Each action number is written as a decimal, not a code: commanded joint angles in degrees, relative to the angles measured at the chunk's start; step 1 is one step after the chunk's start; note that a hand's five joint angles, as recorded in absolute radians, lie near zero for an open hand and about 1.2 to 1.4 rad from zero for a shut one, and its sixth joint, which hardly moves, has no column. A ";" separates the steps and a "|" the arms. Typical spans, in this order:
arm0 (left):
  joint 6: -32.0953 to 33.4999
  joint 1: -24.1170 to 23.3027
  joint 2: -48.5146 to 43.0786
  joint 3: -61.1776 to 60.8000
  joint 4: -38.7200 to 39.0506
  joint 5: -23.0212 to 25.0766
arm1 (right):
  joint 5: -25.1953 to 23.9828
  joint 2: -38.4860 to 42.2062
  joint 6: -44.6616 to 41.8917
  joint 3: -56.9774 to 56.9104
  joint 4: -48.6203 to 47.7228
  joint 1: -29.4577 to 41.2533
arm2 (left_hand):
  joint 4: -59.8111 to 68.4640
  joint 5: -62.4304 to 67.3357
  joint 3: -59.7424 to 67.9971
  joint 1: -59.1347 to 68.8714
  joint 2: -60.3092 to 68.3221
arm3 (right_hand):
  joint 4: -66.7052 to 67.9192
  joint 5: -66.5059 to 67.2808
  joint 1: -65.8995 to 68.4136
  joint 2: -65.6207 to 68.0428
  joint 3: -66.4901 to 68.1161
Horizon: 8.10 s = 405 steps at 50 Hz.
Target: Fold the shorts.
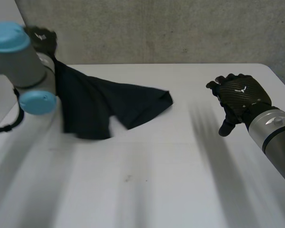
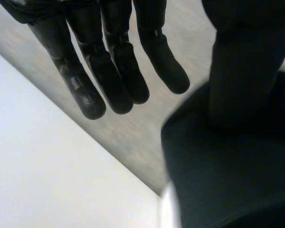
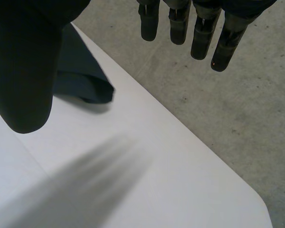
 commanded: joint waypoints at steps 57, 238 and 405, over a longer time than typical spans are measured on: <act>-4.33 15.41 -12.88 -1.73 -9.60 21.53 | 0.01 -0.52 0.90 2.95 -0.94 -2.93 | -55.05 -22.75 -54.60 -53.07 -55.13 | -3.49 -3.04 2.17 -0.83 -1.05; -26.47 -15.35 30.80 -58.85 -14.08 16.52 | -7.06 47.80 1.86 -51.77 14.26 -1.18 | -44.96 -12.65 -44.50 -42.98 -45.03 | -0.53 -0.08 5.13 2.13 1.91; -17.60 -11.04 32.29 -60.78 -8.72 16.35 | -17.56 3.53 0.90 7.67 9.96 -6.53 | -44.79 -12.48 -44.33 -42.81 -44.87 | 26.19 26.64 31.84 28.84 28.62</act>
